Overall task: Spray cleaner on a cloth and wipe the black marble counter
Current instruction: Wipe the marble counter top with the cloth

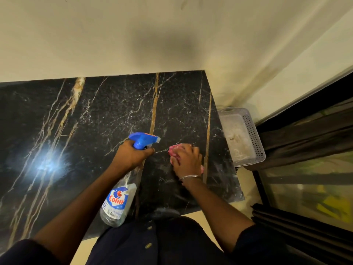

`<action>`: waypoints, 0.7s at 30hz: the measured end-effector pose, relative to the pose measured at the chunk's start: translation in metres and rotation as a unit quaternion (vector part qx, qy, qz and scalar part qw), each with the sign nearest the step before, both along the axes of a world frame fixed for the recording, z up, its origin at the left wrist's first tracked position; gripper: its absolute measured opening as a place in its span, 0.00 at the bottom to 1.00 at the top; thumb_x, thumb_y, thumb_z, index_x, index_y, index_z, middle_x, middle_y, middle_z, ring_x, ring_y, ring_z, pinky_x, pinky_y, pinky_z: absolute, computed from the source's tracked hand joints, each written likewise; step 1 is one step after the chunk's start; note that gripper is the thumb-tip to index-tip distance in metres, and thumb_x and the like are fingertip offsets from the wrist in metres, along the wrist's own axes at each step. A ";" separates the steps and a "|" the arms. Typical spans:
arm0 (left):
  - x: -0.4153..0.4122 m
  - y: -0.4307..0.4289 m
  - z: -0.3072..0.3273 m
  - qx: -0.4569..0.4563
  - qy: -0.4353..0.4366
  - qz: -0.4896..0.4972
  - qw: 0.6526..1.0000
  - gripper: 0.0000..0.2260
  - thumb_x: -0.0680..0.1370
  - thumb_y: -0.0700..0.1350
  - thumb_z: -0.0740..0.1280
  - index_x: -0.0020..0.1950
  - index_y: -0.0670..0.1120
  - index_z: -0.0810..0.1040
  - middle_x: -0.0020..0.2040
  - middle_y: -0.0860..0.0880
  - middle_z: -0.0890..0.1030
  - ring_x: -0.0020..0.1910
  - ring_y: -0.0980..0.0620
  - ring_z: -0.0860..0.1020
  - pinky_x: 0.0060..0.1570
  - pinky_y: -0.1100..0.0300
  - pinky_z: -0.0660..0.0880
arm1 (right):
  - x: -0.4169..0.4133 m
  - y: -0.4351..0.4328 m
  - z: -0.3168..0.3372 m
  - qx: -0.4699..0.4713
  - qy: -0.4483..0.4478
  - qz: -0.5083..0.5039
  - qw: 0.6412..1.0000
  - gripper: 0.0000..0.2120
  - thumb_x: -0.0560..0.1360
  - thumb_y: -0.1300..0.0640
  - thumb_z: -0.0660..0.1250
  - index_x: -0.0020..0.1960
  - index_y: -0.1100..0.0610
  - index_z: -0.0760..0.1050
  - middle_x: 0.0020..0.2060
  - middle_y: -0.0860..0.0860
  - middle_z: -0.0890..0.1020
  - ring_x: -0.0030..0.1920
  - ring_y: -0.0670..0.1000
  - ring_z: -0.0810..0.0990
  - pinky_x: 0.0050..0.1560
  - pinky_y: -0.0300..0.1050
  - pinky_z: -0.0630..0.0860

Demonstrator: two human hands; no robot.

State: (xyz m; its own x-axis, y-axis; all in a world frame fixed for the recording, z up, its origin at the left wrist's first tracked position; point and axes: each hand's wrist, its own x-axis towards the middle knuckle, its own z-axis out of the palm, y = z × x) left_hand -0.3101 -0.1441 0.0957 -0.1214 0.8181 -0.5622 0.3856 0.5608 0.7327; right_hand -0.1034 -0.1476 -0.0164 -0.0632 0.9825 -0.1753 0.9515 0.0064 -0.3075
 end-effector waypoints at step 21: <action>-0.053 -0.003 -0.002 -0.010 -0.022 -0.051 0.998 0.11 0.75 0.45 0.72 0.55 0.43 0.78 0.48 0.45 0.82 0.48 0.47 0.82 0.50 0.52 0.79 | 0.092 0.005 0.018 -0.018 -0.062 -0.190 0.980 0.13 0.74 0.57 0.68 0.56 0.46 0.80 0.60 0.50 0.75 0.55 0.59 0.70 0.53 0.56 0.73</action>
